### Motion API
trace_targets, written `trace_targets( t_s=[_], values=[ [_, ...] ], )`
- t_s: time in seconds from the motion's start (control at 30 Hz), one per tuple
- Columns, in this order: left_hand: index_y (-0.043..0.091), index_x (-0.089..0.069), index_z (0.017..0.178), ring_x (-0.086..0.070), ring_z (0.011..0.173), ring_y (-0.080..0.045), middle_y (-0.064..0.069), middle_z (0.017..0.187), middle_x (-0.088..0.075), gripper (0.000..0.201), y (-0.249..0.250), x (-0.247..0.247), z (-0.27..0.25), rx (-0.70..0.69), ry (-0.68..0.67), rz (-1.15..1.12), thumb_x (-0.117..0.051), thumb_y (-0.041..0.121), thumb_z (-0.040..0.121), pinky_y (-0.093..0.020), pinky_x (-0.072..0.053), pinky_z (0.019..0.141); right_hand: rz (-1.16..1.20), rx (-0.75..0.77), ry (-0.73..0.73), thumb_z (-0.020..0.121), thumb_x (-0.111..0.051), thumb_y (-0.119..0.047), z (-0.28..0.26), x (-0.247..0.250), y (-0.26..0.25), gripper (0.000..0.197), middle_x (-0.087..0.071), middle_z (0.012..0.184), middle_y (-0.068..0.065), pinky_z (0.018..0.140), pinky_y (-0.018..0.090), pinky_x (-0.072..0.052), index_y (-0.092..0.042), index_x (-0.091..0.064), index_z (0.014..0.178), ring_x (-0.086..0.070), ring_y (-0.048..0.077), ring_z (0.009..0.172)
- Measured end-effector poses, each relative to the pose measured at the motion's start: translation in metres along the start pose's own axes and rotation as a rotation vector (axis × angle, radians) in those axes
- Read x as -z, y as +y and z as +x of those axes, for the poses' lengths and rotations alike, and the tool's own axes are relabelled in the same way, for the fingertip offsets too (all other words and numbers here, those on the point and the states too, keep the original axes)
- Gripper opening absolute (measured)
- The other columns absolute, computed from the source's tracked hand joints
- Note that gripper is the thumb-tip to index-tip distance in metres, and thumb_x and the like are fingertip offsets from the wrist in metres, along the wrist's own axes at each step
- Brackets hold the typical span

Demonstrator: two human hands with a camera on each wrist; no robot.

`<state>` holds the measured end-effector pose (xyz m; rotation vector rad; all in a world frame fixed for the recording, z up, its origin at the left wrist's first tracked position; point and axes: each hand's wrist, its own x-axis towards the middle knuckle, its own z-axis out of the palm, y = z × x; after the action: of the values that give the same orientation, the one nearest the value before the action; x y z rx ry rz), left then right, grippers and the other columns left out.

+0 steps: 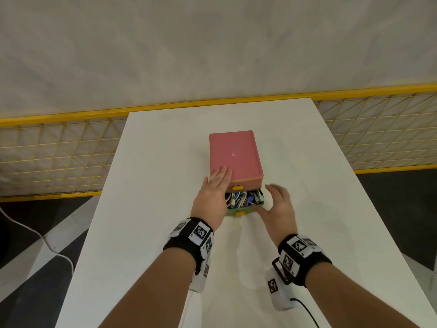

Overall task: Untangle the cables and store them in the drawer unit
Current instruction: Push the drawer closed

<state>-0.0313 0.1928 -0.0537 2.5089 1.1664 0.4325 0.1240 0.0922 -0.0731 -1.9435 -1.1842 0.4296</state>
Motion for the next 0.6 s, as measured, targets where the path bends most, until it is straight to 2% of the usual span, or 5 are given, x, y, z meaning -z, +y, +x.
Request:
trace_targets(
  t_s=[0.1,0.17,0.33,0.47,0.6],
  values=[
    [0.015,-0.015,0.155,-0.007,0.151,-0.015,0.0,0.164,-0.011,0.071,0.001,0.0,0.0,0.01,-0.013,-0.01,-0.04,-0.007,0.092,-0.026,0.006,0.117,-0.04,0.018,-0.072,0.085,-0.063,-0.001,-0.001,-0.009,0.0,0.035,-0.063,0.121,0.007,0.092,0.016,-0.038,-0.006,-0.063,0.12,-0.059,0.022,0.11],
    [0.015,-0.014,0.155,-0.007,0.152,-0.015,-0.001,0.164,-0.011,0.071,0.002,0.001,0.0,0.01,-0.021,-0.01,-0.04,-0.006,0.092,-0.027,0.005,0.118,-0.168,0.113,-0.125,0.085,-0.058,0.005,-0.002,-0.019,0.002,0.04,-0.062,0.127,0.012,0.101,0.027,-0.043,-0.004,-0.06,0.125,-0.058,0.027,0.116],
    [0.013,-0.017,0.154,-0.009,0.152,-0.018,-0.003,0.163,-0.014,0.067,0.005,0.002,0.0,0.006,-0.019,-0.018,-0.04,-0.004,0.093,-0.029,0.001,0.12,-0.597,0.391,-0.133,0.052,-0.076,0.006,-0.003,-0.02,0.006,0.066,-0.071,0.111,0.012,0.088,0.041,-0.054,0.0,-0.064,0.117,-0.067,0.023,0.107],
    [0.013,-0.018,0.154,-0.01,0.151,-0.019,-0.003,0.163,-0.015,0.068,0.006,0.001,-0.001,0.002,-0.003,-0.03,-0.041,-0.005,0.093,-0.027,0.002,0.119,-0.525,0.406,-0.094,0.054,-0.079,0.008,-0.006,-0.02,0.011,0.063,-0.071,0.111,0.01,0.078,0.031,-0.055,-0.003,-0.066,0.115,-0.067,0.021,0.107],
    [0.016,-0.015,0.155,-0.007,0.151,-0.015,0.0,0.164,-0.012,0.072,0.002,-0.001,-0.003,-0.004,-0.023,-0.01,-0.041,-0.005,0.092,-0.027,0.003,0.119,-0.368,0.487,-0.034,0.06,-0.083,0.007,-0.012,-0.016,0.023,0.05,-0.07,0.109,0.015,0.081,0.037,-0.055,0.0,-0.07,0.108,-0.069,0.03,0.099]
  ],
)
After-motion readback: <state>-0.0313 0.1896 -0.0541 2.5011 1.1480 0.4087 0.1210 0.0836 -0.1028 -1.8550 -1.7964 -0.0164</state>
